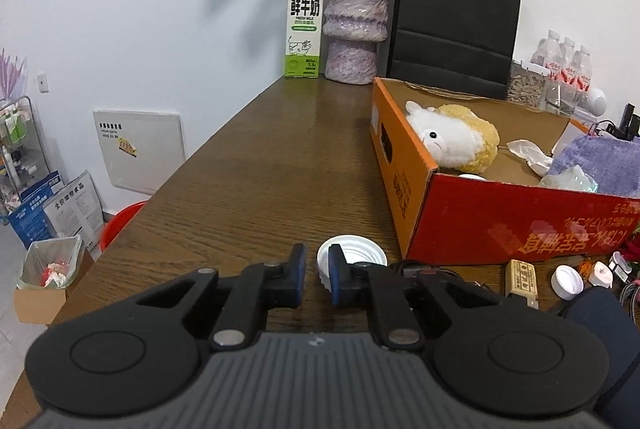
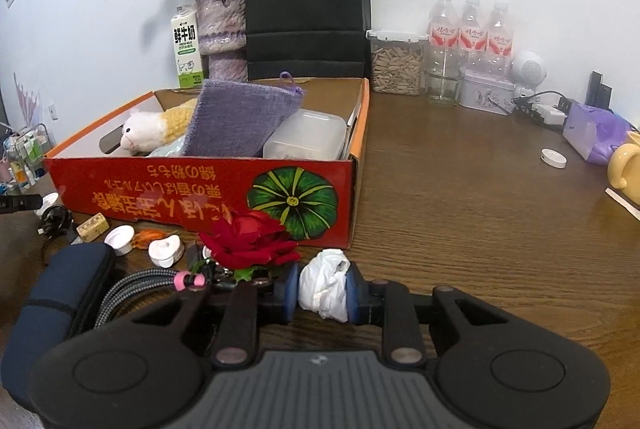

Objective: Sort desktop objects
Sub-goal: 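Close the left tool on the white cap while the right tool grasps the tissue, then carry the cap and tissue into the cardboard box and open both tools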

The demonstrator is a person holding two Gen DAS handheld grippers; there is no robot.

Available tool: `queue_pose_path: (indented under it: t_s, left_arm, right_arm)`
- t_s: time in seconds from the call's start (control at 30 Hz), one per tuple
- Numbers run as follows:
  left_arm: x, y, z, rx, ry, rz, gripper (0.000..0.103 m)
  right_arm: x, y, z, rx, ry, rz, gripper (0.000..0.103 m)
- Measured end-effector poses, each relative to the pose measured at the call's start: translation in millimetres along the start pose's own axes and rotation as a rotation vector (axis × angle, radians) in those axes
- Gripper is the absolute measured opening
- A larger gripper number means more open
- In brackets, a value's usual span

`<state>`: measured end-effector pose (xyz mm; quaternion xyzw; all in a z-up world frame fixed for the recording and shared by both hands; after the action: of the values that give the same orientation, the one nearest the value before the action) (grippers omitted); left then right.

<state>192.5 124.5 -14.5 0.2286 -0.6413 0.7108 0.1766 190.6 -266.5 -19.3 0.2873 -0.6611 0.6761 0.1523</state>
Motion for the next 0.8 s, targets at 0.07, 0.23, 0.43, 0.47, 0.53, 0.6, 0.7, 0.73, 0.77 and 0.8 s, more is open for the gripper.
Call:
queue_pose_path:
  t_s: [0.07,0.23,0.43,0.47,0.53,0.6,0.7,0.73,0.77,0.8]
  left_arm:
    - [1.0,0.5,-1.2,0.000,-0.002,0.002,0.014]
    - [-4.8,-0.6,-1.7,-0.001,0.010,-0.021,0.015]
    - [-9.1,-0.3,0.6,-0.031,0.023,-0.032,0.007]
    - [-6.2,0.0,1.0,-0.035,0.021,-0.019,0.006]
    - [-1.7,0.1,1.4,-0.031,0.018,-0.006,0.006]
    - [3.4,0.7,0.8,-0.028,0.009,0.007,0.006]
    - [11.5,-1.2,-0.8,-0.019,0.009,0.028,0.006]
    - [14.8,-2.0,-1.0,-0.018,0.009,0.036,0.006]
    - [19.0,-3.2,-1.2,-0.016,0.010,0.048,0.006]
    - [23.0,-4.5,-1.4,-0.015,0.012,0.059,0.006]
  right_arm:
    - [0.8,1.0,-0.6,0.000,0.003,0.001,0.023]
    - [1.1,2.5,-0.7,-0.004,0.007,-0.003,0.023]
    - [2.3,3.3,-0.8,-0.007,0.005,-0.002,0.023]
    - [2.9,3.5,-0.7,-0.007,0.004,0.000,0.023]
    - [4.3,3.9,-0.4,-0.009,0.004,0.004,0.023]
    - [6.6,4.2,-0.7,-0.011,0.007,0.011,0.023]
    - [10.5,4.1,0.2,-0.015,0.008,0.024,0.023]
    - [12.4,3.9,0.5,-0.016,0.009,0.029,0.023]
    - [14.2,3.6,0.5,-0.016,0.011,0.034,0.023]
    - [16.2,2.8,0.6,-0.015,0.014,0.040,0.023]
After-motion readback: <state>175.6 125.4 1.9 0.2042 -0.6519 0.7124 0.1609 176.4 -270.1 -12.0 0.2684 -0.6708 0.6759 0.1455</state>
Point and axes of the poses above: each gripper's, at about its wrist camera, not at the fingertips, and x roughly against the way its jaws point, z to its right, y to its underside, the point moved 1 cm from there along -x, roughly the way its jaws point, and after that the axes turned 2 degrees about y, right-handed, at the moved point
